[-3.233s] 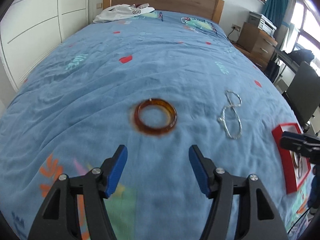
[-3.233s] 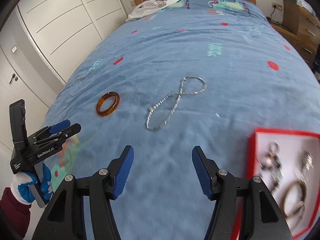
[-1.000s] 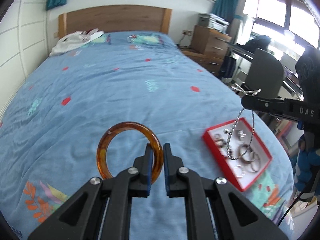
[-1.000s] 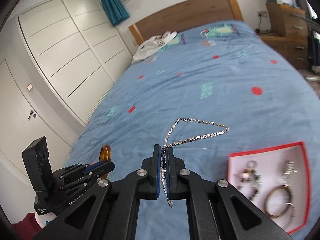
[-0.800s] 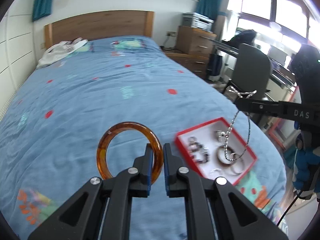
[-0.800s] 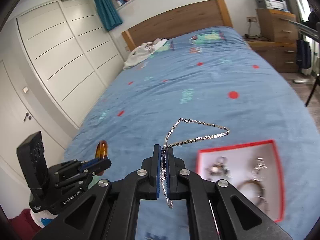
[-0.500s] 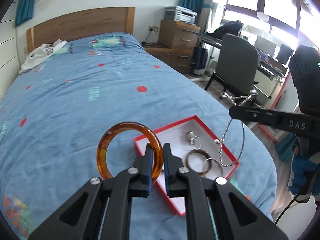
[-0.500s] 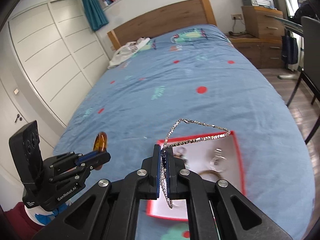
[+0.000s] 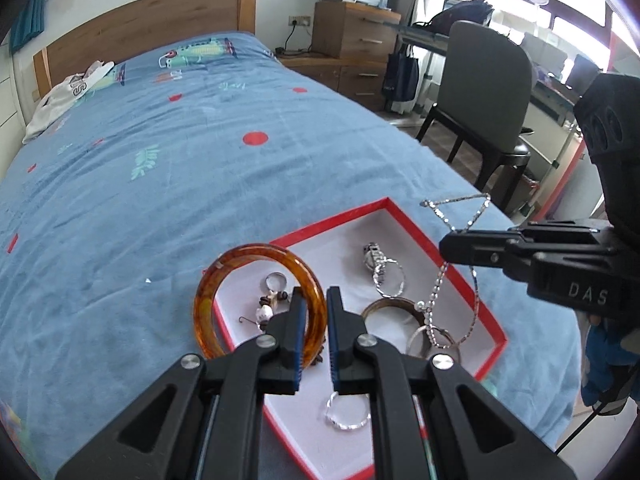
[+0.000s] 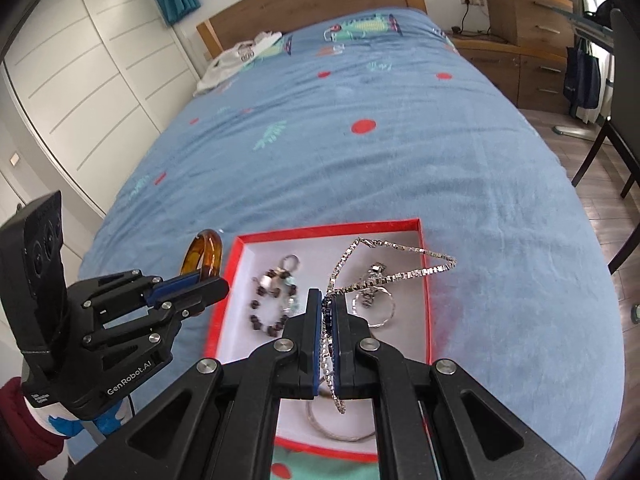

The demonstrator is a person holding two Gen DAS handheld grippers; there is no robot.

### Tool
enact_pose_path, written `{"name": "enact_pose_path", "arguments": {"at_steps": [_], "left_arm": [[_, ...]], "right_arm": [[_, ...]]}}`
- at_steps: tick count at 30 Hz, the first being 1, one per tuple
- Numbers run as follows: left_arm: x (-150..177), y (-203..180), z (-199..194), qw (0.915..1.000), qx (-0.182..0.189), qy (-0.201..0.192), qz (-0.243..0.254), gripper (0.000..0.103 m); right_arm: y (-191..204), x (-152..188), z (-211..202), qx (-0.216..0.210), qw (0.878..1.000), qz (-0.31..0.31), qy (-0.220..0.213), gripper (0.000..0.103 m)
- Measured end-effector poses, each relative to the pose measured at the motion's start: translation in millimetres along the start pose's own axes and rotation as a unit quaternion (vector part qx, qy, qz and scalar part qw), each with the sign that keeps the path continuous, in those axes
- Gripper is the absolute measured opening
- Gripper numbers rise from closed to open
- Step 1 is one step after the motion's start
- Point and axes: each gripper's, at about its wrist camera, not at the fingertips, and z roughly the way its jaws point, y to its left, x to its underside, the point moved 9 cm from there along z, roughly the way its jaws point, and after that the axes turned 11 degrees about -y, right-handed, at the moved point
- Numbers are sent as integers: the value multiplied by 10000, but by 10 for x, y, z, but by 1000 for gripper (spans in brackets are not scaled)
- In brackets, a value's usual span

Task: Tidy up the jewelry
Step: 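Carry the amber bangle and silver chain into the red box with both tools, then open both tools to release the bangle and chain in the box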

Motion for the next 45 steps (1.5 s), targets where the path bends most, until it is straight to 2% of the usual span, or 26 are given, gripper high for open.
{"name": "enact_pose_path", "arguments": {"at_steps": [11,22,33,42,45], "left_arm": [[155,92,416,9995,-231,230,0,9],[233,219,661,9988,-299,376,-31,10],[284,231,784,9983,-365,462,19,11],[320,221,834,9978,-404,527,57,12],[353,233,844,9977,-373,563,-56,17]], "right_arm": [[-142,93,524,0,9989,-248,409,4],[-275,176,781,80,9974,-327,642,5],[-289,161,858,57,9976,-287,628,5],[-336,164,835,121,9971,-312,679,9],[-360,165,808,151,9971,-309,680,9]]}}
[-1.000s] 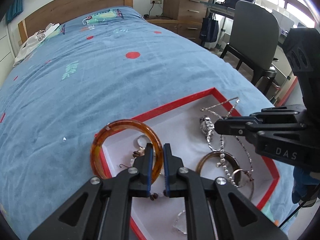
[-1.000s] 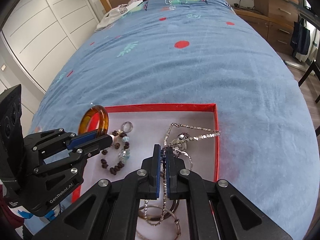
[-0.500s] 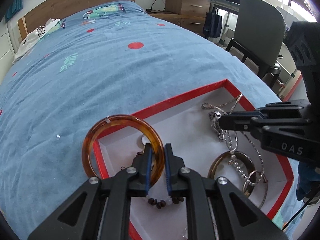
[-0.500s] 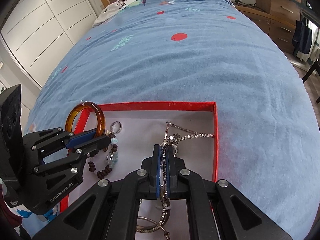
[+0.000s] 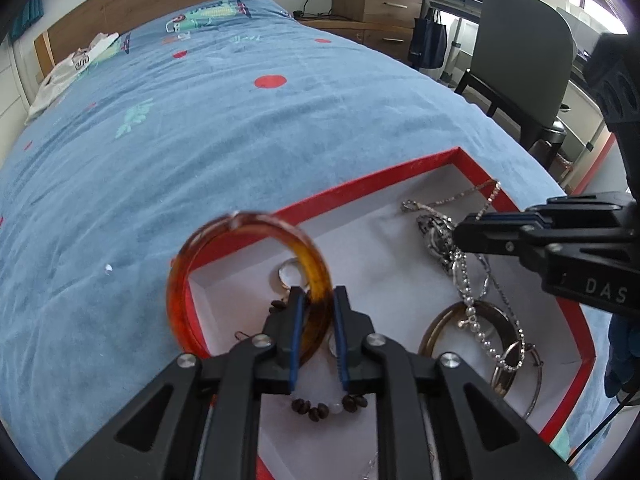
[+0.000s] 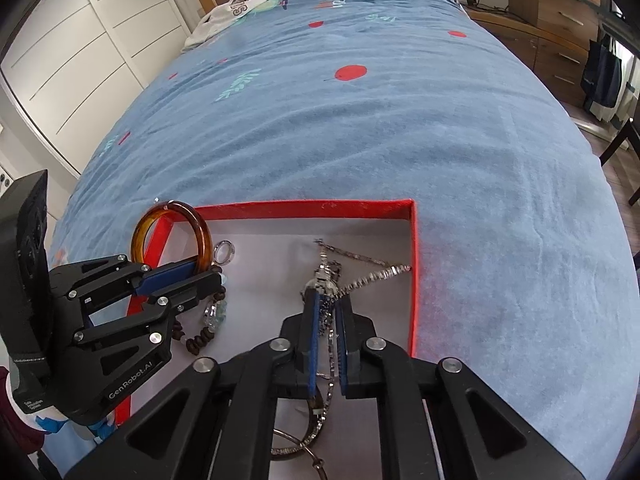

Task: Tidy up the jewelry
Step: 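Open both tools to release the bangle and chain in the box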

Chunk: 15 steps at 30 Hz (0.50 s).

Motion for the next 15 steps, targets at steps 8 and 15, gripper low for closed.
{"name": "enact_pose_path", "arguments": {"at_steps": [8,15], "left_arm": [[5,-35,-96,9998,140,-16,-162,36],[-39,-177,-389,9993,269,-178,-171,41]], "right_arm": [[-30,28,-123,82,10000,-9,-45,25],[18,66,-355,125,9998,18,-159,28]]}}
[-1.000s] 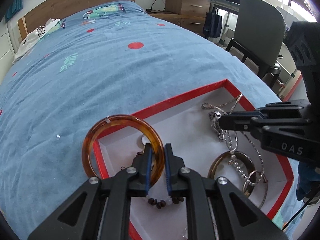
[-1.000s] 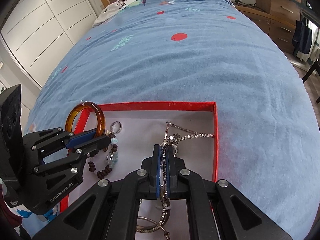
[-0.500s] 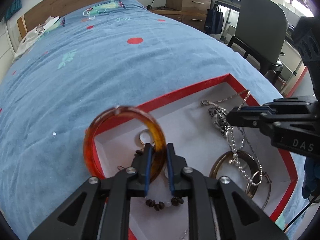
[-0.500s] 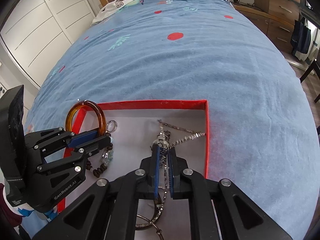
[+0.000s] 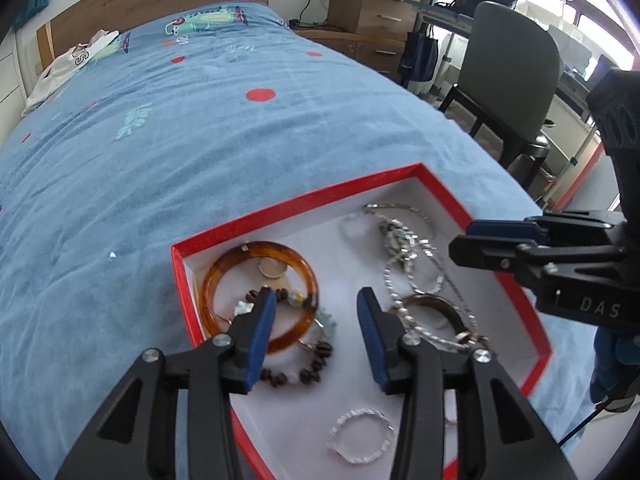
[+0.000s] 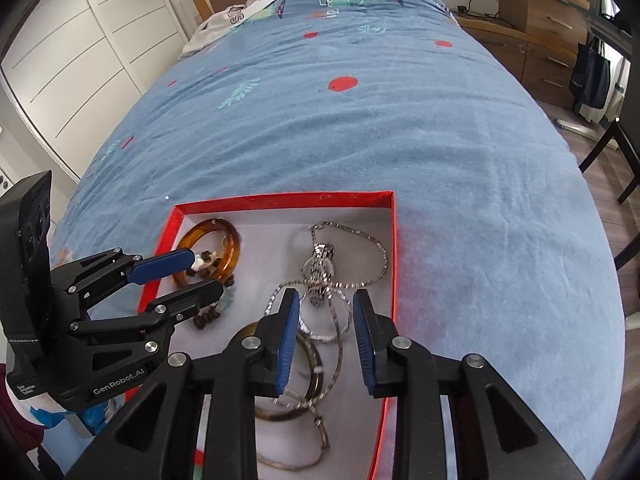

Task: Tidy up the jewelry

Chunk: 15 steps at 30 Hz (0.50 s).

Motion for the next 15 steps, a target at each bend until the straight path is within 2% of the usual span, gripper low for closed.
{"name": "enact_pose_path", "arguments": {"at_steps": [7,15], "left_arm": [[111,-60,-406,9999,-91,-121,-62,45],[491,44,-933,9982,-527,-187,-220,48]], "right_arm": [[96,147,-320,44,9998,107,-136,28],[344,513,-719,51,9990,253,-352,36]]}}
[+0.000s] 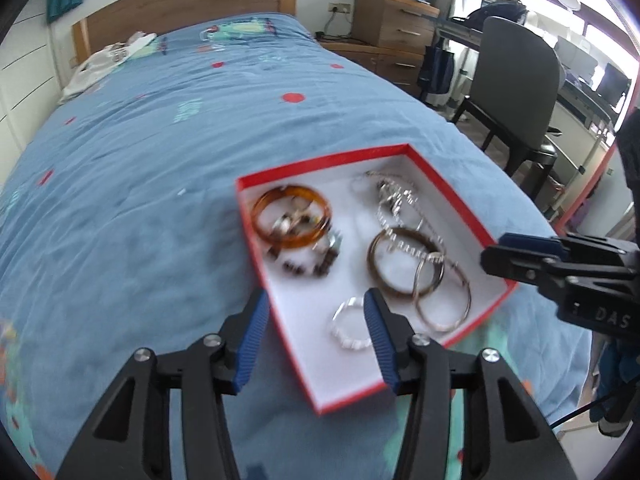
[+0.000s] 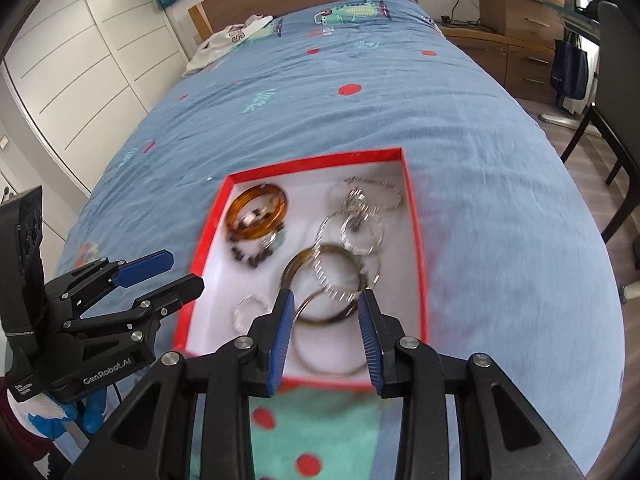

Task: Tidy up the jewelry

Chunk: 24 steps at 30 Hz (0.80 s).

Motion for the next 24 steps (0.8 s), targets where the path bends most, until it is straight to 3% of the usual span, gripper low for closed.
{"name": "enact_pose_path", "arguments": {"at_steps": [9,24], "left_arm": [[304,251,-634,9987,-455,-200,-119,48],[610,613,-1370,9933,-1023,-487,-211,48]], "right_arm": [[371,359,-453,61,9997,-16,-228,48],[797,675,-890,113,9985,2,-540,54]]}}
